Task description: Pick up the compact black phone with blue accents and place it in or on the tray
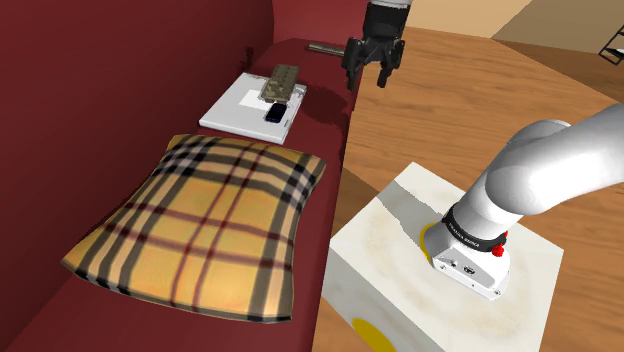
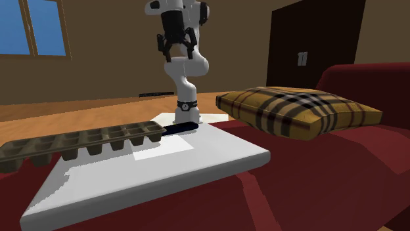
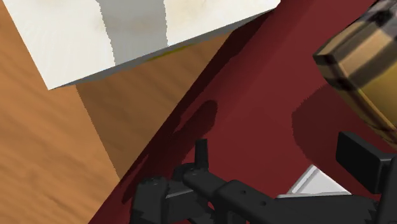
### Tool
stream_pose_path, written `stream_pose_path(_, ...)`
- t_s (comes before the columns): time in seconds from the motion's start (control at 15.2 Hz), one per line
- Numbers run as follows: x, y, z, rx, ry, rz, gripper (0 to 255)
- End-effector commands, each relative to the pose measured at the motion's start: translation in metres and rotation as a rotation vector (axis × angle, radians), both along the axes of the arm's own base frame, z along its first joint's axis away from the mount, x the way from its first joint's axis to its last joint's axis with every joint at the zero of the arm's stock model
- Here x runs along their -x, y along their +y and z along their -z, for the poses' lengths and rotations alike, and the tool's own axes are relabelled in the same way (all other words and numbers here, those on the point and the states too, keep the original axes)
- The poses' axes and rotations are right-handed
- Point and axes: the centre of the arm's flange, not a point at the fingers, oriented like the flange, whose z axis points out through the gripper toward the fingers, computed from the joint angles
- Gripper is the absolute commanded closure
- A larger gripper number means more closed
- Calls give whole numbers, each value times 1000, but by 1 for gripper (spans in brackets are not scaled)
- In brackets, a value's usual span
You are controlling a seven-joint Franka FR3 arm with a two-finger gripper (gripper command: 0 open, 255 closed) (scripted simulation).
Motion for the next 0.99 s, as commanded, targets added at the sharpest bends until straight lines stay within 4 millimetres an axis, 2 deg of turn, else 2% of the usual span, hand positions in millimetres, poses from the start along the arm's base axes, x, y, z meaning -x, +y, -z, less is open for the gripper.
stream_pose_path(0.0,-19,14,11,4,-3,61,0)
stream_pose_path(0.46,-92,45,52,23,-8,259,0)
stream_pose_path(0.92,-170,59,93,42,-13,458,0)
